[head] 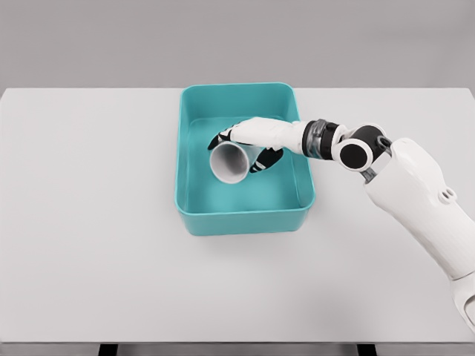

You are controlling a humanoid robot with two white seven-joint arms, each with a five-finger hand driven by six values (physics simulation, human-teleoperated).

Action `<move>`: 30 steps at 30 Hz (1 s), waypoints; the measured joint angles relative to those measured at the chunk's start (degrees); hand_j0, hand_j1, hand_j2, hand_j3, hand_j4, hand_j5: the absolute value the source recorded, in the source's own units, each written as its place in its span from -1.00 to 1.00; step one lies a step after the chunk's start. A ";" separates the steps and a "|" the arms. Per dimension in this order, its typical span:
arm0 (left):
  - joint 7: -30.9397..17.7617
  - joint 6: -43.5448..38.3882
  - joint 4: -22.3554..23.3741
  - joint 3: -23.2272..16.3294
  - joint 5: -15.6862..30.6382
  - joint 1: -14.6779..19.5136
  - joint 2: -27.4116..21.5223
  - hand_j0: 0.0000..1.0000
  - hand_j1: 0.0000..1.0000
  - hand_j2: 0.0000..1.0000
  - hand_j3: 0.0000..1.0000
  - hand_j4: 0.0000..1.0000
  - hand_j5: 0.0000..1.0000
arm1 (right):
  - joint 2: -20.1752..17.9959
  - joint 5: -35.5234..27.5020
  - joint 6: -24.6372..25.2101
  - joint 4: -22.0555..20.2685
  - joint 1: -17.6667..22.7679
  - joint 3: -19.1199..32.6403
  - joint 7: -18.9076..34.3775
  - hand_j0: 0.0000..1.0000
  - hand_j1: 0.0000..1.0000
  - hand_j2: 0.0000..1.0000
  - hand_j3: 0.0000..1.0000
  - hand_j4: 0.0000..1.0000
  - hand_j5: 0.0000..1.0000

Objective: Put the paper cup into the basket with your right arm

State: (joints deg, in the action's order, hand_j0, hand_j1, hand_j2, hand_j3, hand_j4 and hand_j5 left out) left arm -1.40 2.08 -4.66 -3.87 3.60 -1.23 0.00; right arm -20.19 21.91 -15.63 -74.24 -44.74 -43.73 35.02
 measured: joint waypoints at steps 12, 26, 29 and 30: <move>0.00 0.00 0.00 0.00 0.00 0.00 0.00 1.00 1.00 1.00 1.00 1.00 1.00 | -0.63 0.17 0.02 -1.95 -0.35 0.27 0.00 0.97 0.97 0.97 0.97 0.97 0.97; 0.00 0.01 -0.01 0.00 0.00 0.00 0.00 1.00 1.00 1.00 1.00 1.00 1.00 | -11.72 -16.80 -4.96 -16.36 15.73 23.45 0.02 0.99 0.99 0.99 0.99 0.99 0.99; 0.00 0.02 0.02 0.01 -0.01 0.00 0.00 1.00 1.00 1.00 1.00 1.00 1.00 | -15.88 -24.47 -9.88 -18.03 22.58 30.74 0.00 0.99 0.99 0.99 0.99 0.99 0.99; 0.00 0.01 -0.01 0.00 0.00 0.00 0.00 1.00 1.00 1.00 1.00 1.00 1.00 | -16.74 -25.96 -11.36 -18.40 24.69 32.74 0.02 0.99 0.99 0.99 0.99 0.99 0.99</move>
State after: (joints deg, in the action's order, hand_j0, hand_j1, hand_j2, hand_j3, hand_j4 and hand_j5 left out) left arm -1.40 2.09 -4.67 -3.86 3.60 -1.23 0.00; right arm -36.92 -4.05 -26.98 -92.65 -20.04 -10.98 35.04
